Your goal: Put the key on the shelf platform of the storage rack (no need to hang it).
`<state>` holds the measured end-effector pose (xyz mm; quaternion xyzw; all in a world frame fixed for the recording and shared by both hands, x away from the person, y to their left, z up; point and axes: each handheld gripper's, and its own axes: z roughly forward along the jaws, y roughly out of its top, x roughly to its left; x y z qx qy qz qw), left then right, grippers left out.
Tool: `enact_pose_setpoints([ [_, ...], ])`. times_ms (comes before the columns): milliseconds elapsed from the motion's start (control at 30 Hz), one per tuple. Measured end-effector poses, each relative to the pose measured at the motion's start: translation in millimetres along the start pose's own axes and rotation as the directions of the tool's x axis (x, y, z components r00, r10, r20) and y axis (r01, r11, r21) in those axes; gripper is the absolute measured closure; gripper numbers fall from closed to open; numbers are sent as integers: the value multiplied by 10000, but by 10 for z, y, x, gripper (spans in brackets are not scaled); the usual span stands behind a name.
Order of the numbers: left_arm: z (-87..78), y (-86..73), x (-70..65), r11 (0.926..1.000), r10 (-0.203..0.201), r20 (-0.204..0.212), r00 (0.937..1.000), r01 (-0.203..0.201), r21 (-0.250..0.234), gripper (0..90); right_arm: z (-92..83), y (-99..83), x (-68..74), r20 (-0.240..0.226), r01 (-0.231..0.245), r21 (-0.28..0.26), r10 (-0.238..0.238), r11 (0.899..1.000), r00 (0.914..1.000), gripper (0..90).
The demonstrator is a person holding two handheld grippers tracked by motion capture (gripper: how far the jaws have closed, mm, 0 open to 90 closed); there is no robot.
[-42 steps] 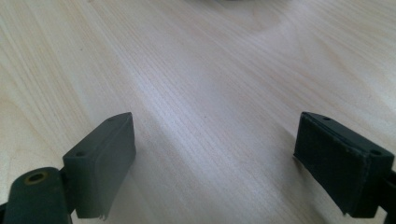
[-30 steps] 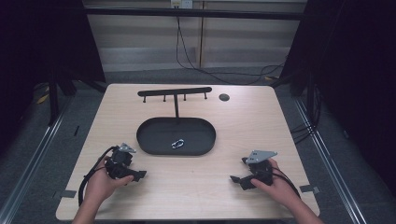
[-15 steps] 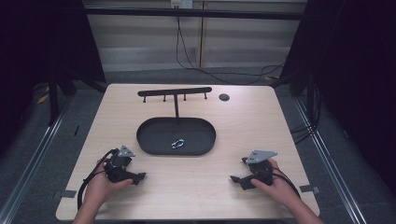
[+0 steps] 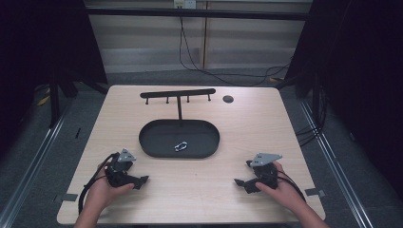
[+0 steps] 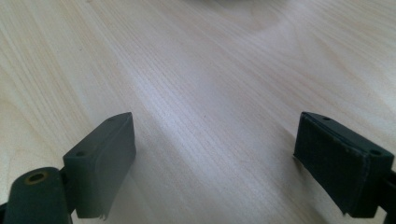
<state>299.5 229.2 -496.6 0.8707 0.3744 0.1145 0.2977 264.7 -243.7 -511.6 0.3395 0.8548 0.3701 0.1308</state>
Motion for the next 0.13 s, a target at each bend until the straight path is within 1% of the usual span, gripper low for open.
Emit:
enact_pose_setpoints([
  [133, 0, -5, 1, 10000, 35, -7, 10000, -35, -41, 112, 0, 0, 0, 1, -4, 0, 4, 10000, 10000, 120],
])
